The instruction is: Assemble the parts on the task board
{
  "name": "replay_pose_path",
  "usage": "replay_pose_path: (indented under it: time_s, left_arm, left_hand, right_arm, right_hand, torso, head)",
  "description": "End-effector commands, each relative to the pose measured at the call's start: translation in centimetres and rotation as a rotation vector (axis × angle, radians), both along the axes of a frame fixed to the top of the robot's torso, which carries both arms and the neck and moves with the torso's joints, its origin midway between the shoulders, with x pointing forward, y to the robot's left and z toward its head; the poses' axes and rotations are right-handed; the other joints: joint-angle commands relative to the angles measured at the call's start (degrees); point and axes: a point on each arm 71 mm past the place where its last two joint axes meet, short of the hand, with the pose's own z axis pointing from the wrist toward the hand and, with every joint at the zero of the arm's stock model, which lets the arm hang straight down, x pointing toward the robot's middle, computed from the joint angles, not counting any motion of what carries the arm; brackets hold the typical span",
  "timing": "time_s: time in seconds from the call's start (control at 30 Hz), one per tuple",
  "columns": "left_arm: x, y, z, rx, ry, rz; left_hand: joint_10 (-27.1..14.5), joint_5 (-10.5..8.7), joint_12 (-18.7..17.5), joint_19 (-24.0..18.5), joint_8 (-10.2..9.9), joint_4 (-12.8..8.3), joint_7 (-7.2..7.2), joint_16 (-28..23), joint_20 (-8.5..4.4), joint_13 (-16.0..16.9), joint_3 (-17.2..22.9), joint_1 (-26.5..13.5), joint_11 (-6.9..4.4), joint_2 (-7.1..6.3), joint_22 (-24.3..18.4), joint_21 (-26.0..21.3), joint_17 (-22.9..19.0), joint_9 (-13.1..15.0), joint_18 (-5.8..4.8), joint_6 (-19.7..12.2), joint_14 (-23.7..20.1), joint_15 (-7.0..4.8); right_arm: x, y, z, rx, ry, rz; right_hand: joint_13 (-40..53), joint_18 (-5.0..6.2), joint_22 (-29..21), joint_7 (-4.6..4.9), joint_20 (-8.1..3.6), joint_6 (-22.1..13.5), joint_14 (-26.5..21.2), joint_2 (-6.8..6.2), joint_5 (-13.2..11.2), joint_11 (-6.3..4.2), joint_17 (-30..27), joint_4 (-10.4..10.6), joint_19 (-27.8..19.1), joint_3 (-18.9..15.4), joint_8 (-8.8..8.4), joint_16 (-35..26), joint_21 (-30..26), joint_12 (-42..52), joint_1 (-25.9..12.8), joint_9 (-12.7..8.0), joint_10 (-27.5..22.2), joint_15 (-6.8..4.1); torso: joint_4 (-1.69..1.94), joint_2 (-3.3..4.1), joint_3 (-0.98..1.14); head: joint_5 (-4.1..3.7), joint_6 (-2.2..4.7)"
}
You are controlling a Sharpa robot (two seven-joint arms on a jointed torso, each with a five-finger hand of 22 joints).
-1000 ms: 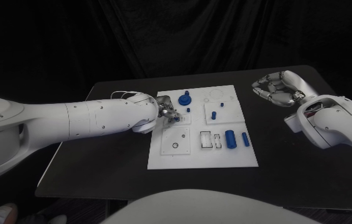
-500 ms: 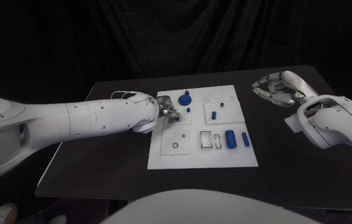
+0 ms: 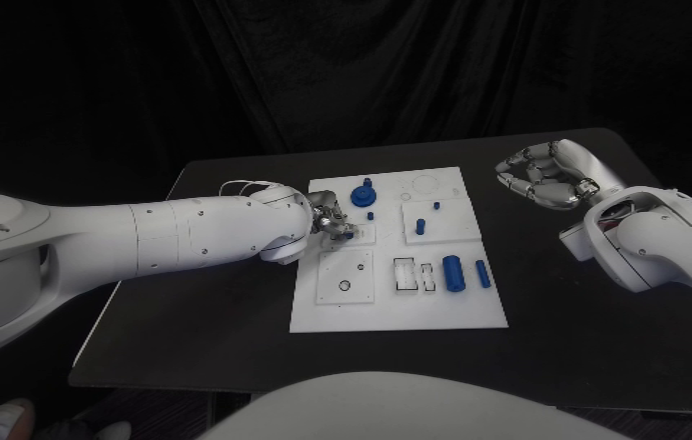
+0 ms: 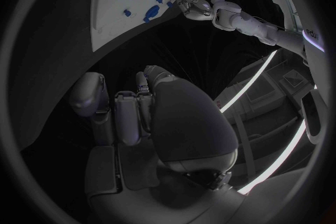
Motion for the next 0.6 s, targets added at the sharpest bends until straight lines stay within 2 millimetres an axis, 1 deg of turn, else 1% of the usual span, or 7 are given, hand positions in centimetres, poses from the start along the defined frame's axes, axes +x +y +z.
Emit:
replay_pose_path:
  time_s: [0.03, 0.23, 0.57, 0.6]
  left_arm:
    - [-0.47, -0.18, -0.58, 0.001, 0.04, -0.024]
    - [-0.52, -0.07, -0.63, 0.003, 0.044, -0.024]
    - [-0.56, 0.03, -0.62, -0.003, 0.039, -0.027]
    - [-0.57, 0.04, -0.61, -0.004, 0.039, -0.027]
  left_hand:
    - [6.05, -0.18, 0.21, -0.53, -0.4, -0.08, 0.23, -0.07, 0.07, 15.07, -0.25, -0.18, 0.06, 0.06, 6.26, -0.36, 15.09, -0.05, 1.17, -0.01, 6.06, -0.07]
    - [6.05, 0.09, 0.21, -0.61, -0.47, -0.24, 0.17, -0.07, 0.08, 15.07, -0.34, 0.03, 0.04, 0.04, 6.17, -0.45, 15.09, 0.06, 1.2, 0.08, 6.06, -0.06]
    - [6.05, 2.39, 0.21, -0.58, -0.77, -0.59, 0.08, -0.07, 0.07, 15.07, -0.36, 0.62, -0.03, 0.34, 6.24, -0.52, 15.09, 0.49, 1.2, 0.5, 6.06, -0.11]
    - [6.05, 2.39, 0.21, -0.58, -0.77, -0.59, 0.08, -0.07, 0.07, 15.07, -0.36, 0.62, -0.03, 0.34, 6.24, -0.52, 15.09, 0.49, 1.2, 0.5, 6.06, -0.11]
  right_arm:
    - [-0.02, 0.0, -0.22, -0.008, 0.017, -0.006]
    - [-0.03, -0.02, -0.28, -0.009, 0.021, -0.007]
    - [-0.04, -0.06, -0.33, -0.01, 0.022, -0.011]
    - [-0.04, -0.08, -0.33, -0.01, 0.022, -0.012]
  right_hand:
    - [0.43, 0.9, 7.34, 0.19, -0.03, -0.39, 1.24, -0.15, 0.37, -0.06, 5.64, 0.02, -0.3, 0.47, 0.27, -0.23, -0.27, -0.15, 0.57, -0.09, -0.35, 0.23]
    - [0.4, 0.91, 7.32, 0.19, -0.03, -0.4, 1.23, -0.16, 0.45, -0.06, 5.62, 0.01, -0.32, 0.5, 0.3, -0.24, -0.33, -0.16, 0.6, -0.09, -0.37, 0.23]
    - [0.38, 0.92, 7.32, 0.19, -0.03, -0.49, 1.21, -0.15, 0.95, -0.06, 5.56, -0.13, -0.32, 0.75, 0.45, -0.29, -0.39, -0.15, 0.83, -0.12, -0.38, 0.22]
    - [0.39, 0.92, 7.32, 0.19, -0.03, -0.51, 1.22, -0.14, 1.07, -0.06, 5.57, -0.17, -0.32, 0.82, 0.49, -0.28, -0.37, -0.15, 0.9, -0.12, -0.37, 0.22]
  torso:
    - [0.0, -0.01, 0.03]
    - [0.0, -0.01, 0.02]
    - [0.04, -0.03, 0.01]
    - [0.05, -0.04, -0.01]
  head:
    - [-0.05, 0.0]
    - [-0.16, 0.0]
    - [-0.23, 0.0]
    - [-0.22, 0.0]
